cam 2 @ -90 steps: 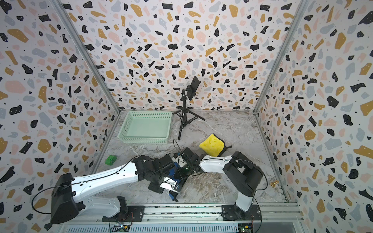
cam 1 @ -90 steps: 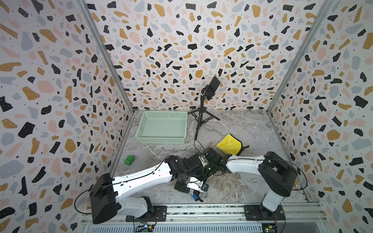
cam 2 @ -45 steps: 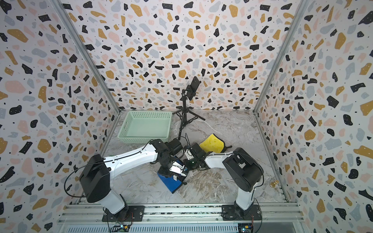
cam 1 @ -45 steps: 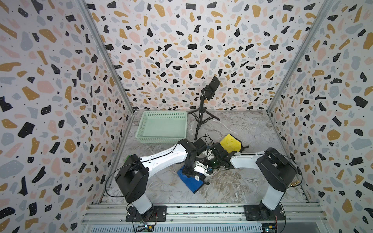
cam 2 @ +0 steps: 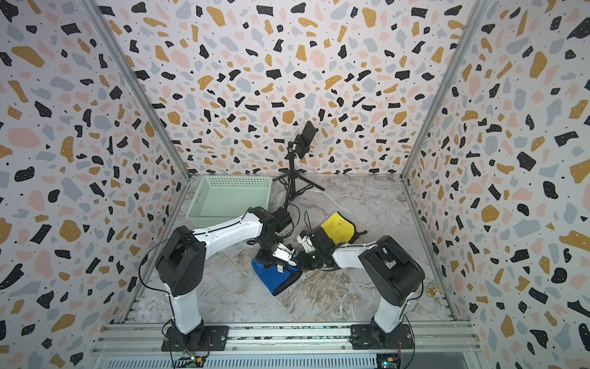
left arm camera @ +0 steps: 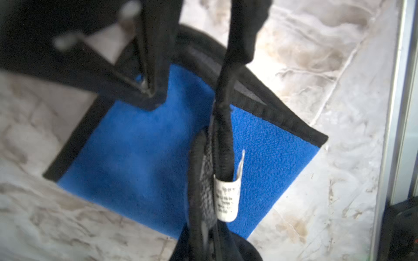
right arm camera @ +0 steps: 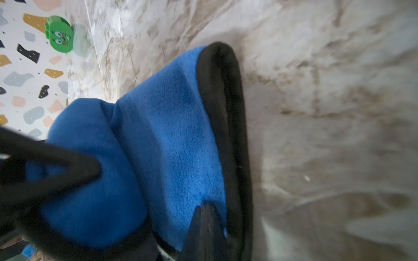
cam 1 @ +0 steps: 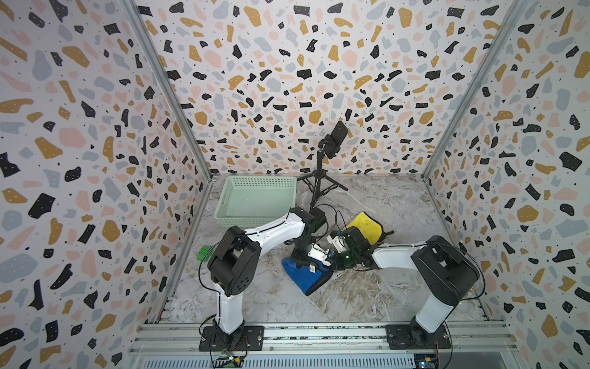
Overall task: Fold the square dishcloth
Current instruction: Fold the cleaning item at the center of the board.
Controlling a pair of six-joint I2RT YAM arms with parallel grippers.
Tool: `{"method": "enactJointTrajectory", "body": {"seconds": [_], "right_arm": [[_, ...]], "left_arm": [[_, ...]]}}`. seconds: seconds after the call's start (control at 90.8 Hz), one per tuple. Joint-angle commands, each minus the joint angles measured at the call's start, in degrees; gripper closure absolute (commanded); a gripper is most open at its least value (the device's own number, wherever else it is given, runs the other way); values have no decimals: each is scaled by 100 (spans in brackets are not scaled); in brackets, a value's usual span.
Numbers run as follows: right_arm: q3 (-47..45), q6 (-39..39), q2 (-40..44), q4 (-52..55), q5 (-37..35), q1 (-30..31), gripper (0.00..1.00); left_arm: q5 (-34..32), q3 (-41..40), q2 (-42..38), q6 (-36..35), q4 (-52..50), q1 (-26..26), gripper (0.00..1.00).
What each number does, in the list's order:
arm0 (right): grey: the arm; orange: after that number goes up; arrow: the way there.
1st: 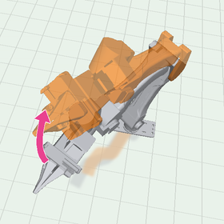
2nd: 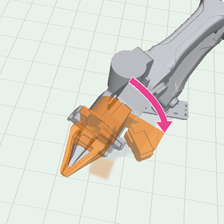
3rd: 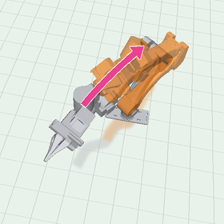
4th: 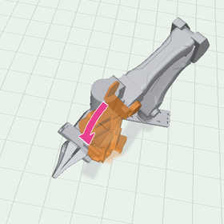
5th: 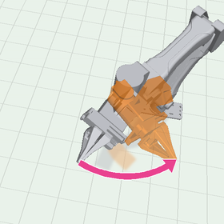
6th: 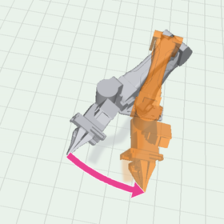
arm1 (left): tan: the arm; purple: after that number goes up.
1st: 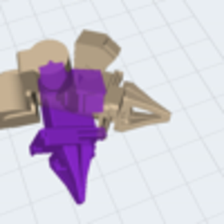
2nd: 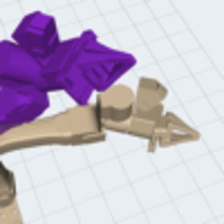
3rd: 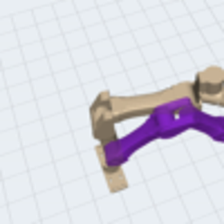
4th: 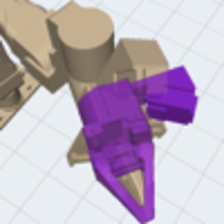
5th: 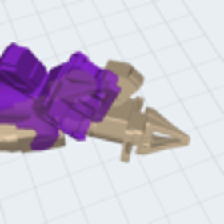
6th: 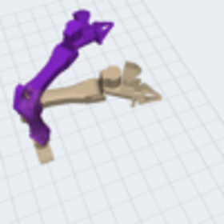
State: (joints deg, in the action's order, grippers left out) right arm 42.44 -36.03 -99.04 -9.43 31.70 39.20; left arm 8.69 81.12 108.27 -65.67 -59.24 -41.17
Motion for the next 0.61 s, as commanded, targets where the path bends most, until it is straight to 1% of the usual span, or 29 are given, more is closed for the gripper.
{"method": "enactJointTrajectory", "body": {"seconds": [0.0,0.055,0.077,0.099,0.11,0.143,0.176,0.231,0.363,0.429,0.539,0.595], "right_arm": [[-9,-131,-135,-51,116,0,100],[-14,-126,-131,-71,116,-4,100],[-20,-131,-121,-77,117,-3,100],[-24,-138,-99,-83,117,-8,100],[-29,-140,-89,-84,117,-13,100],[-56,-141,-58,-111,117,-17,100],[-76,-149,-39,-138,129,-22,100],[-103,-164,13,-166,119,-34,100],[-254,-216,252,-271,42,-123,100],[-359,-252,467,-313,-21,-169,100],[-498,-288,794,-342,-156,-238,100],[-523,-296,878,-317,-208,-260,100]], "left_arm": [[-248,43,-110,-28,352,30,74],[-398,39,-194,48,586,30,70],[-413,58,-234,84,646,30,65],[-425,94,-260,134,700,25,57],[-423,108,-270,156,715,28,55],[-393,182,-318,270,716,22,50],[-336,271,-356,337,667,13,36],[-258,343,-420,403,594,13,28],[-385,492,-509,388,205,-6,23],[-517,483,-616,349,-90,-1,23],[-368,105,-1012,216,-608,-5,28],[-315,-224,-1226,127,-571,-5,32]]}}
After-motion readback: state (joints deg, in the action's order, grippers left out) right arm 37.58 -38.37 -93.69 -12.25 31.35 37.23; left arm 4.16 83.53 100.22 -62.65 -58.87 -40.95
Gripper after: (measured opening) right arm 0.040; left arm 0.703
